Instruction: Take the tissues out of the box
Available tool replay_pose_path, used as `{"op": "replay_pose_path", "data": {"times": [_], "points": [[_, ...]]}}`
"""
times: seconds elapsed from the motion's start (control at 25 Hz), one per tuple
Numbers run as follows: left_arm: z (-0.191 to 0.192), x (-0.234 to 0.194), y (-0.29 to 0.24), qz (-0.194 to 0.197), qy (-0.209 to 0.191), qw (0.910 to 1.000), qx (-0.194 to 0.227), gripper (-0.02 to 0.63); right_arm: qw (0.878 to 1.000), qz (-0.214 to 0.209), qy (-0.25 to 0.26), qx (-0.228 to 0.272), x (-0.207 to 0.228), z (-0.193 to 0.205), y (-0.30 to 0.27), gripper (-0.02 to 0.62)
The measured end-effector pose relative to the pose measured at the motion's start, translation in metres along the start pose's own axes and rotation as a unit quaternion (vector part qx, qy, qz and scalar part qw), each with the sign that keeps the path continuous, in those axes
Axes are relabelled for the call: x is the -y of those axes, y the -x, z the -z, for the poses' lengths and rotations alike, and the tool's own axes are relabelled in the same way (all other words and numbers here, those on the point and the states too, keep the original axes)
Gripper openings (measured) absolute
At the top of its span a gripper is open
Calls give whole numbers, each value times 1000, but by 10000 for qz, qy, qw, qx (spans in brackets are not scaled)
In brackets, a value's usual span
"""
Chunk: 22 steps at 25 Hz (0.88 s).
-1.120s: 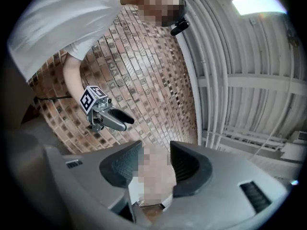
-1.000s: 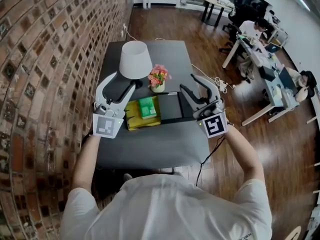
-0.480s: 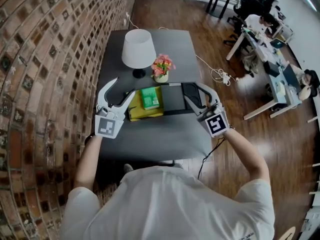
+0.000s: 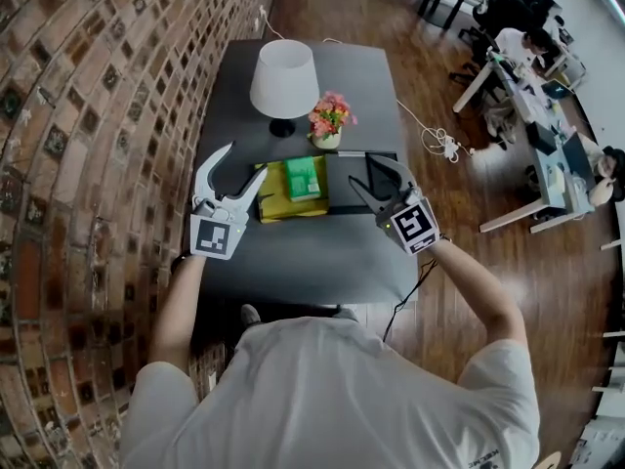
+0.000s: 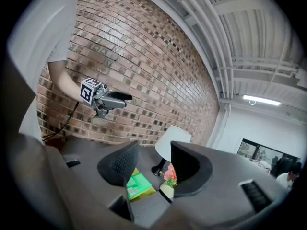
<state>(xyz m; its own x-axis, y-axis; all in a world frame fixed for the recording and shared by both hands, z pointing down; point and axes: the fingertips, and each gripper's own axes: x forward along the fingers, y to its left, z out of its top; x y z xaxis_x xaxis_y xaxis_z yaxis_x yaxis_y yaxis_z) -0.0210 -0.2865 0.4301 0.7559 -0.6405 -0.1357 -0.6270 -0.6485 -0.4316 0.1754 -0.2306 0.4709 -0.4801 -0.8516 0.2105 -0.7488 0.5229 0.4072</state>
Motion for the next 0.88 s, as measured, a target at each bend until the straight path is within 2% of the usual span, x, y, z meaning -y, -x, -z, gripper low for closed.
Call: {"op": "replay_pose_path", "data": {"times": [0.24, 0.56, 0.88], "points": [[12, -8, 6, -135, 3, 9998, -115, 287, 9991, -325, -238, -147, -12, 15, -36, 222], [28, -18, 15, -303, 66, 9992, -243, 288, 9941, -719, -540, -612, -29, 37, -90, 225], [47, -31, 20, -622, 236, 9973, -306, 301, 9789, -1162, -931, -1399, -45, 81, -148, 227]]}}
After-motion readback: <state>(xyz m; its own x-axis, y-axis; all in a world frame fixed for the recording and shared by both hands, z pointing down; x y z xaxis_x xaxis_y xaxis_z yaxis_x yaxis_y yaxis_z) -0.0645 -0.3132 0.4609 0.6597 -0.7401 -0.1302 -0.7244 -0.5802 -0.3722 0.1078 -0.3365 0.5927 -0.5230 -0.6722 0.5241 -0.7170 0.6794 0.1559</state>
